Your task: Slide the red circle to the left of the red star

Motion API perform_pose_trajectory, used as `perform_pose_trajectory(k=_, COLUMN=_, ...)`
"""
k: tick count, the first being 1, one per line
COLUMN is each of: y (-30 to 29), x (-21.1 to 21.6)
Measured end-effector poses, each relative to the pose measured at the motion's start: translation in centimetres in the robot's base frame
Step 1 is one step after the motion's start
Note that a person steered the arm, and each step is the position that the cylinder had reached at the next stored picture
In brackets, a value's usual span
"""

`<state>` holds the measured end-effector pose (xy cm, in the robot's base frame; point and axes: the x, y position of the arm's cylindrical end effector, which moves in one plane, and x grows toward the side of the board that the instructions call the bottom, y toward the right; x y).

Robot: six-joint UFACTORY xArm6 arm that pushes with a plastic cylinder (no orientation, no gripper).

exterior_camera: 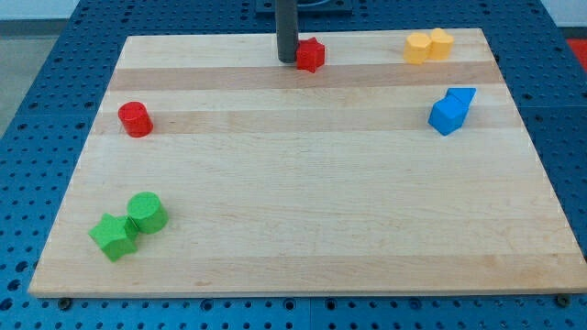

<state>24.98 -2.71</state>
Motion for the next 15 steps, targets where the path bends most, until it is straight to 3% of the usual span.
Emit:
perform_pose_trajectory(k=2, y=-8.3, x=0.3)
perform_pose_trajectory(k=5, y=-22.3, x=6.0)
perform_pose_trajectory(k=7, y=-27.1, x=10.8)
perform_pose_trajectory(k=9, y=-26.8, x=14.9)
perform_pose_trajectory(k=10, y=-25.0, x=15.0)
perform_pose_trajectory(k=15, y=-12.7, x=10.6)
